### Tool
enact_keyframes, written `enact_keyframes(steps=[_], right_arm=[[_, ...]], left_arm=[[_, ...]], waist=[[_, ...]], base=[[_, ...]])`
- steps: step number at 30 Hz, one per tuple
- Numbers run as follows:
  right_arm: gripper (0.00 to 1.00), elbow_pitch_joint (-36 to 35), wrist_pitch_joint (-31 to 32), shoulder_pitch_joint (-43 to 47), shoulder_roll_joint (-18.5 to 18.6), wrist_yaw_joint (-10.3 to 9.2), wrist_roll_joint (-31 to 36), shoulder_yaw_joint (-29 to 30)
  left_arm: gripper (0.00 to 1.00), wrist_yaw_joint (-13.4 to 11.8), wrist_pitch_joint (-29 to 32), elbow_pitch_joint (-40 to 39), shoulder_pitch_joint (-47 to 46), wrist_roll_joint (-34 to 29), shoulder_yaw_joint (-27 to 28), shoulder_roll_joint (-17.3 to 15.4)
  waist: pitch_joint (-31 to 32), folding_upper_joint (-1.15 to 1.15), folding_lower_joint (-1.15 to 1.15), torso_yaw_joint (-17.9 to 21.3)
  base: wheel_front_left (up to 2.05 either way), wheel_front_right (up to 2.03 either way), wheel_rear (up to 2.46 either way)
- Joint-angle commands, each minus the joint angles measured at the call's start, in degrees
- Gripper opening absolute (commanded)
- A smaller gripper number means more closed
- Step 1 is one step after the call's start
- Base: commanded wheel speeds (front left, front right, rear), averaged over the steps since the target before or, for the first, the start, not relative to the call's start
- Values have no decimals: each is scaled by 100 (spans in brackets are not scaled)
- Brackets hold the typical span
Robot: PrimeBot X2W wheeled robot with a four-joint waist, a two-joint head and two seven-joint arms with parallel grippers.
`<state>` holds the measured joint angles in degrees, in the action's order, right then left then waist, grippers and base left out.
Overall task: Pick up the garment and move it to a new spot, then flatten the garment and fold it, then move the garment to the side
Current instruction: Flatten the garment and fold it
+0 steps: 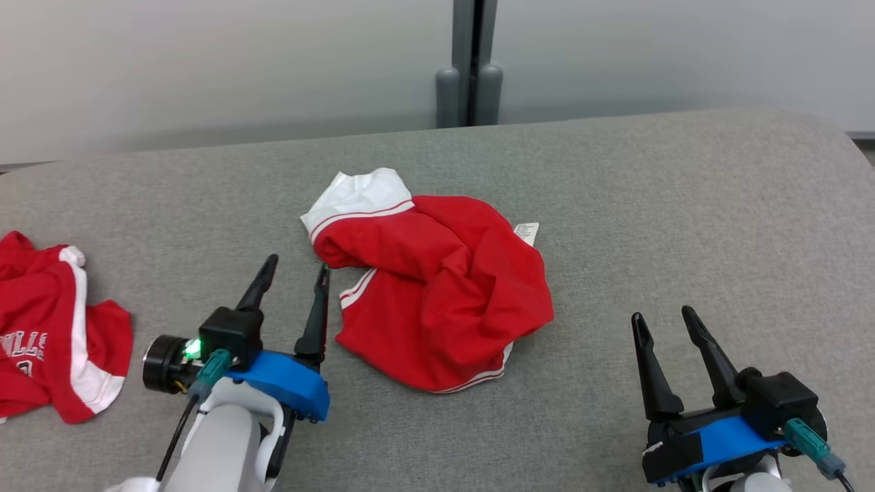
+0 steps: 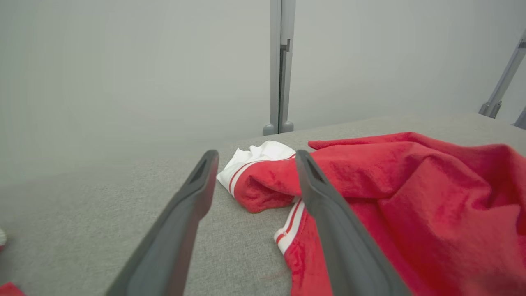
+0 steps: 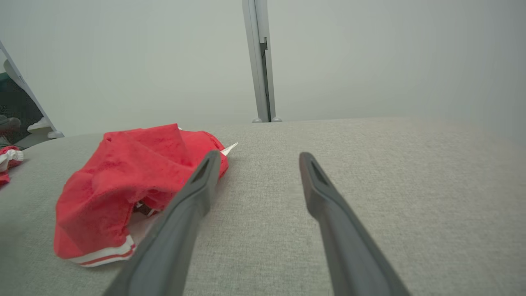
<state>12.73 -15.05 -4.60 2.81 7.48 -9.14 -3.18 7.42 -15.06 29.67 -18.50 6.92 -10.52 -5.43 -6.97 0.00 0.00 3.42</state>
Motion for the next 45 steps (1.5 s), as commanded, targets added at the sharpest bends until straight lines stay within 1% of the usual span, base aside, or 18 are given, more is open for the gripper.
enact_keyframes(steps=[1,8,14,19,24,25,26,27,31,34,36,38,45], right_arm=[[100,-24,-20,-82,14,3,2,4],[100,-60,-20,-186,12,3,-54,5],[100,-80,-20,-250,13,3,-99,-8],[100,-71,-20,-300,13,3,-128,-6],[100,-59,-20,-297,13,3,-166,-9],[100,-59,-20,-285,13,3,-171,-10],[100,-52,-20,-270,13,3,-173,-8],[100,-49,-20,-253,13,3,-171,-5],[100,-49,-20,-166,13,3,-157,35],[100,-48,-20,-115,13,3,-135,49],[100,-43,-20,-59,14,3,-126,73],[100,-29,-20,-15,13,3,-125,74],[100,16,-20,100,14,3,-163,99]], left_arm=[[100,3,-17,113,-175,64,-119,-84],[100,5,48,1217,-600,449,-1031,-343],[100,5,236,2004,-795,740,-1584,-407],[100,6,209,2374,-823,995,-1988,-329],[100,9,171,2486,-792,1394,-2435,-224],[78,10,164,2492,-805,1471,-2523,-225],[34,10,155,2492,-819,1553,-2575,-217],[0,11,134,2495,-825,1642,-2632,-198],[0,7,39,2430,-899,1887,-2775,-210],[0,5,-11,2284,-929,2027,-2682,-252],[0,-14,-19,2023,-908,2077,-2481,-300],[0,-106,-16,1663,-736,2091,-2208,-393],[0,-394,-19,442,74,1915,-1357,-854]], waist=[[-114,0,0,110],[-329,0,0,291],[-471,0,0,376],[-523,0,0,444],[-503,0,0,505],[-489,0,0,512],[-466,0,0,516],[-447,0,0,513],[-325,0,0,437],[-216,0,0,310],[-134,0,0,188],[-53,0,0,55],[148,0,0,-410]], base=[[0,0,0],[0,0,0],[0,0,0],[0,0,0],[0,0,0],[0,0,0],[0,0,0],[0,0,0],[0,0,0],[0,0,0],[0,0,0],[0,0,0],[0,0,0]])
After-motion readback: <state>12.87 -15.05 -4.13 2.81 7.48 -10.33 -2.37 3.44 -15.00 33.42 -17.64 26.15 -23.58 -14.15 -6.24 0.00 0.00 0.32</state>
